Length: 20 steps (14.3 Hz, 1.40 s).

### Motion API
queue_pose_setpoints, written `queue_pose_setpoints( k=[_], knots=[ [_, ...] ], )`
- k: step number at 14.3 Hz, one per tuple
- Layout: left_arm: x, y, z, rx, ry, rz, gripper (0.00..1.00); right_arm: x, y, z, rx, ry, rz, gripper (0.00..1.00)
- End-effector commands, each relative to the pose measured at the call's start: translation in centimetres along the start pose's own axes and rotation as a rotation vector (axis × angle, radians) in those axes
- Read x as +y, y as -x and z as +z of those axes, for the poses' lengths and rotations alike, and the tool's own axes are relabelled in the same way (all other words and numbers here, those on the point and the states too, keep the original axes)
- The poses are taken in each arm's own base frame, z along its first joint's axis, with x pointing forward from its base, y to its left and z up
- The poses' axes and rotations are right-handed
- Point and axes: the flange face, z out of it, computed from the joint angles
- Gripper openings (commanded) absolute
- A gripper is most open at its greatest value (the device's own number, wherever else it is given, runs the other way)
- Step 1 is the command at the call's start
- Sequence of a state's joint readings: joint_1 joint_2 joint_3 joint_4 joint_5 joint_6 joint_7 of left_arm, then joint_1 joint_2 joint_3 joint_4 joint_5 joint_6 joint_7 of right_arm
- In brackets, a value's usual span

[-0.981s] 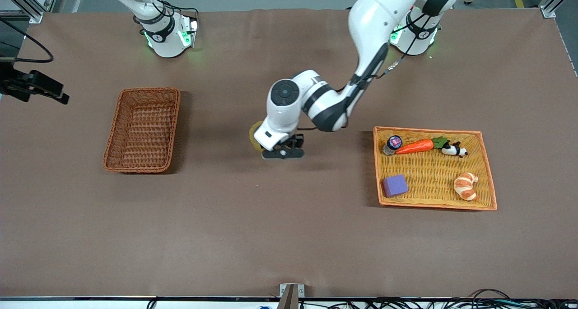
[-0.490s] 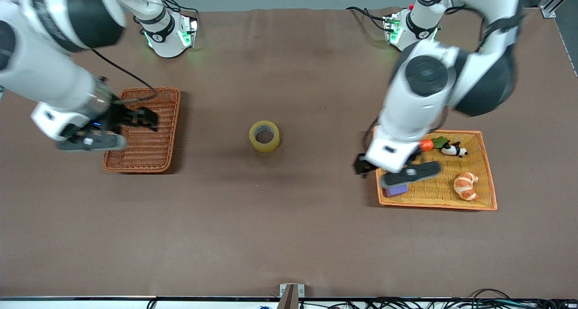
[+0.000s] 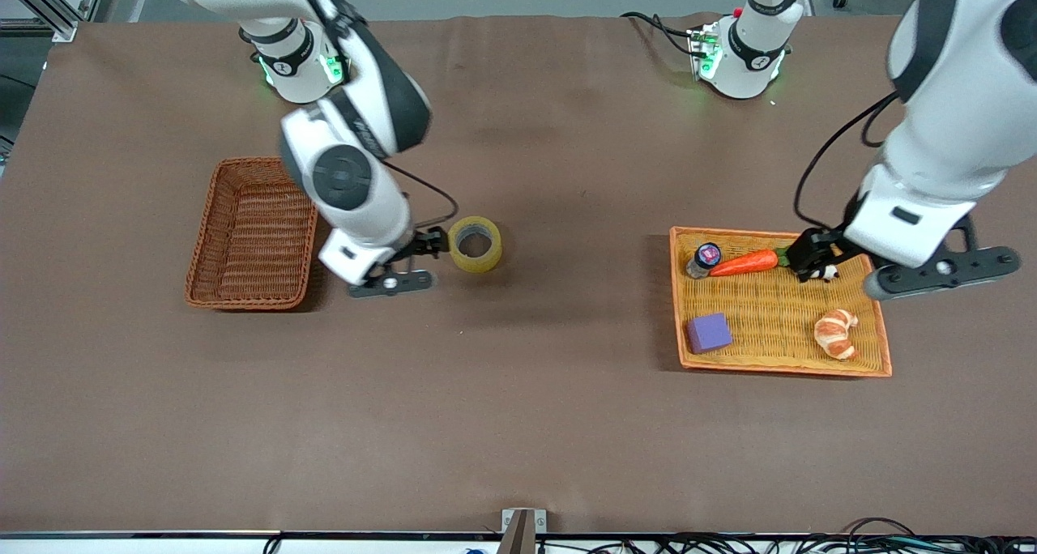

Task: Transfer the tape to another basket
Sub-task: 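Lower the right gripper onto the tape roll and grasp it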

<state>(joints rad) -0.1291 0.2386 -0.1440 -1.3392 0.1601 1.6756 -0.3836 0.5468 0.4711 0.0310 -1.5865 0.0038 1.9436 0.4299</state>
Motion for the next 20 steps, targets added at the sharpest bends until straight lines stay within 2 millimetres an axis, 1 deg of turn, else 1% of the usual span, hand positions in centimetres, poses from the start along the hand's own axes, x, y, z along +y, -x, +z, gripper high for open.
queue_pose_setpoints(
  k=[1,3,4,5,6,8,9,11,13,14,17,18,19,20],
  knots=[
    [-2.0,1.8,-1.9,-0.017,0.016,0.08,1.0,-1.7,0.6,4.3,0.016,0.033,-0.003,1.0],
    [-4.5,2.6,-2.6,-0.039,0.029,0.092,1.0,-1.4,1.9,8.6,0.028,0.027,-0.012,1.0],
    [-5.8,3.1,-3.1,-0.046,0.059,0.087,1.0,-2.1,3.0,10.2,0.03,0.027,-0.03,1.0],
    [-6.9,3.8,-3.4,-0.055,0.074,0.079,1.0,-2.5,3.6,11.0,0.035,0.026,-0.04,1.0],
    [-7.5,4.4,-3.7,-0.069,0.071,0.076,1.0,-2.6,3.9,11.4,0.043,0.022,-0.043,1.0],
    [-8.4,4.8,-3.7,-0.1,0.066,0.07,1.0,-2.3,4.6,13.1,0.057,0.012,-0.043,1.0],
    [-8.8,4.8,-3.7,-0.104,0.078,0.071,1.0,-2.3,5.0,13.7,0.06,0.01,-0.035,1.0],
    [-9.3,5.2,-3.9,-0.111,0.082,0.066,1.0,-4.2,6.4,14.3,0.056,0.016,-0.048,1.0],
    [-10.7,5.6,-3.9,-0.115,0.081,0.05,1.0,-4.1,6.8,15.1,0.061,0.013,-0.051,1.0],
    [-11.1,5.8,-4.0,-0.114,0.081,0.057,1.0,-4.1,6.8,15.2,0.065,0.01,-0.052,1.0],
    [-11.0,6.7,-4.9,-0.115,0.082,0.086,1.0,-4.4,7.5,16.5,0.054,0.018,-0.059,0.98],
    [-10.5,7.1,-4.6,-0.122,0.083,0.1,1.0,-4.5,7.4,16.8,0.063,0.012,-0.057,0.96],
    [-10.5,7.1,-4.6,-0.124,0.083,0.105,1.0,-4.5,7.4,17.0,0.065,0.01,-0.058,0.92],
    [-10.4,7.2,-4.5,-0.125,0.084,0.107,1.0,-4.5,7.4,17.3,0.064,0.012,-0.059,0.86]
  ],
)
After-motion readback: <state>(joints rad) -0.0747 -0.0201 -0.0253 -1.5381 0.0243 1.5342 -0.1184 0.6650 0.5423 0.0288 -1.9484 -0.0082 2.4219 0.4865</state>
